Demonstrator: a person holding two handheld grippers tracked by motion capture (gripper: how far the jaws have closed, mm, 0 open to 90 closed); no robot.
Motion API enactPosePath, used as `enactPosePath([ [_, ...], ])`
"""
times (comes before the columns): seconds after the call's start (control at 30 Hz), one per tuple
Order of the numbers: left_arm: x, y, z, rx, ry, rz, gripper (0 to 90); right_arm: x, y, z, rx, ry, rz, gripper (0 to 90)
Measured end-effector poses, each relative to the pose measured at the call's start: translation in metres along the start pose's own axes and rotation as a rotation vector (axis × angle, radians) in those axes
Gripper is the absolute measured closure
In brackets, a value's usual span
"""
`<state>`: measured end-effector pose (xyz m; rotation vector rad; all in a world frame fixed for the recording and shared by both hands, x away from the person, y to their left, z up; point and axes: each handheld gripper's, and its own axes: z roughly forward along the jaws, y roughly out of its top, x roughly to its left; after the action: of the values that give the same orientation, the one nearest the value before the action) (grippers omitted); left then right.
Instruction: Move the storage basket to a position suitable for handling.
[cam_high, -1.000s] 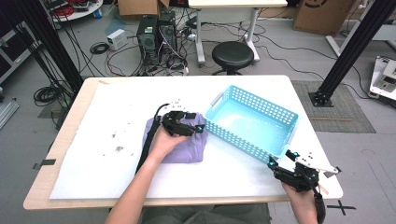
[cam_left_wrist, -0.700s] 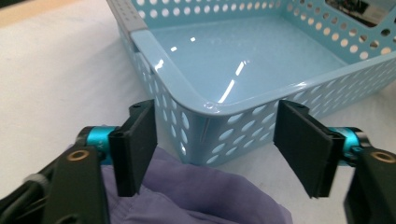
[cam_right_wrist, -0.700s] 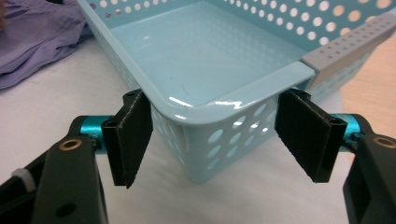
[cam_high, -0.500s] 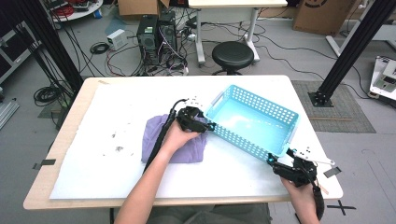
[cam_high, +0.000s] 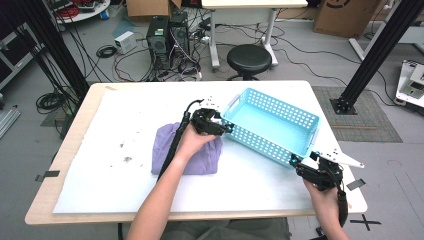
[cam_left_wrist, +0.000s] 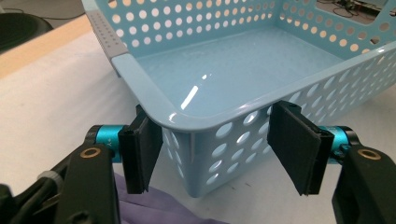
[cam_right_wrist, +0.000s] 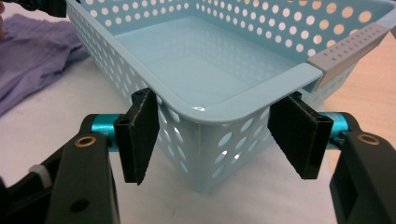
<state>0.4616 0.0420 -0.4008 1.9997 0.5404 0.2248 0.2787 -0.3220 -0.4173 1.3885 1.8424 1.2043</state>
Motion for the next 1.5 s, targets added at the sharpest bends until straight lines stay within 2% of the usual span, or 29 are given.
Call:
enactPosePath([
  [0.07, 0.004, 0.001, -0.003, -0.01, 0.008, 0.0, 35.9, 0.0, 0.002, 0.002, 0.0, 0.005, 0.004, 34.6],
  [0.23, 0.015, -0.002, -0.015, -0.022, 0.033, -0.046, 35.9, 0.001, 0.015, 0.017, -0.001, 0.039, 0.008, 34.5],
  [0.33, 0.024, -0.004, -0.028, -0.054, 0.058, -0.073, 35.8, 0.003, 0.025, 0.029, -0.006, 0.075, 0.017, 34.4],
  [0.4, 0.03, -0.006, -0.036, -0.059, 0.076, -0.085, 35.8, 0.005, 0.032, 0.038, -0.008, 0.098, 0.019, 34.2],
  [0.6, 0.046, -0.015, -0.06, -0.086, 0.128, -0.132, 35.8, 0.02, 0.054, 0.071, 0.009, 0.153, 0.008, 33.9],
  [0.63, 0.049, -0.016, -0.065, -0.092, 0.138, -0.136, 35.8, 0.02, 0.054, 0.071, 0.009, 0.153, 0.008, 33.9],
  [0.77, 0.059, -0.022, -0.082, -0.104, 0.176, -0.159, 35.8, 0.03, 0.066, 0.09, 0.02, 0.197, 0.006, 33.9],
  [0.8, 0.061, -0.024, -0.087, -0.103, 0.185, -0.17, 35.8, 0.034, 0.071, 0.099, 0.017, 0.215, 0.008, 33.9],
  [0.83, 0.064, -0.026, -0.09, -0.102, 0.194, -0.182, 35.8, 0.034, 0.071, 0.099, 0.017, 0.215, 0.008, 33.9],
  [0.93, 0.07, -0.035, -0.101, -0.116, 0.216, -0.212, 35.8, 0.041, 0.08, 0.113, 0.021, 0.24, -0.003, 34.0],
  [0.97, 0.072, -0.038, -0.104, -0.117, 0.226, -0.216, 35.9, 0.044, 0.085, 0.124, 0.032, 0.253, -0.01, 34.1],
  [1.0, 0.073, -0.041, -0.106, -0.119, 0.239, -0.22, 35.9, 0.044, 0.085, 0.124, 0.032, 0.253, -0.01, 34.1],
  [1.1, 0.076, -0.051, -0.111, -0.122, 0.261, -0.233, 35.9, 0.049, 0.09, 0.139, 0.048, 0.261, -0.023, 34.8],
  [1.2, 0.079, -0.057, -0.113, -0.13, 0.246, -0.26, 36.6, 0.047, 0.091, 0.153, 0.058, 0.262, -0.018, 38.7],
  [1.27, 0.079, -0.058, -0.113, -0.123, 0.251, -0.257, 36.6, 0.045, 0.091, 0.159, 0.06, 0.256, -0.024, 41.2],
  [1.5, 0.076, -0.06, -0.11, -0.105, 0.273, -0.236, 36.5, 0.04, 0.093, 0.173, 0.048, 0.218, 0.001, 41.8],
])
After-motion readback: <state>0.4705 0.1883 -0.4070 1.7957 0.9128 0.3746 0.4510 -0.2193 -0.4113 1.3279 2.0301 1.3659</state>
